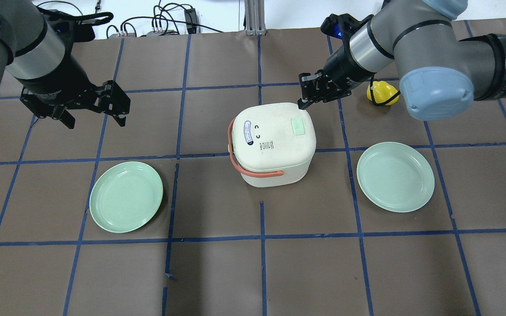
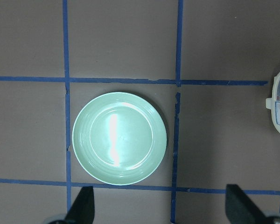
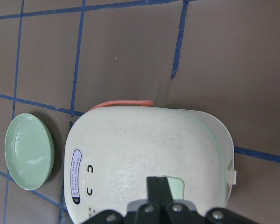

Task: Press rice cooker button
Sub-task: 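Press down on the rice cooker lid button with the right gripper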

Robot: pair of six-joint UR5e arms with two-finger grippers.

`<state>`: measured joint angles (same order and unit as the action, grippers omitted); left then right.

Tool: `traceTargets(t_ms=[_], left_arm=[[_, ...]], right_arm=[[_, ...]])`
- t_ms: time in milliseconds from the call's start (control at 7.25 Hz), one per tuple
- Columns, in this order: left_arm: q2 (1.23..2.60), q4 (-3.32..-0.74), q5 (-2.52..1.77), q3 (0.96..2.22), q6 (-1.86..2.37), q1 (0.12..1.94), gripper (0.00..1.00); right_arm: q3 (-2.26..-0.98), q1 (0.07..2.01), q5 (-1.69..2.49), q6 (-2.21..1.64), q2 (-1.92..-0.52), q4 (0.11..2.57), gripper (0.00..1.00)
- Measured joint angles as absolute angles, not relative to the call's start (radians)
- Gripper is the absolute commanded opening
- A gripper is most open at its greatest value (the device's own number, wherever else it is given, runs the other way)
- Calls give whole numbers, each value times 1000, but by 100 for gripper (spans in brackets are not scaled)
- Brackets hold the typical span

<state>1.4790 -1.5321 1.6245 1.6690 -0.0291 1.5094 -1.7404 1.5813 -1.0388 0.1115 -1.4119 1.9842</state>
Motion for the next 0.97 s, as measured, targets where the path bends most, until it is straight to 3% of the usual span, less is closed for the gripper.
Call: traceTargets(t_ms=[966], left_arm=[[1479,-1532,1624,1670,-29,1509,100]], right_arm=[[-1748,1593,-1049,121,-1361,2049,7]])
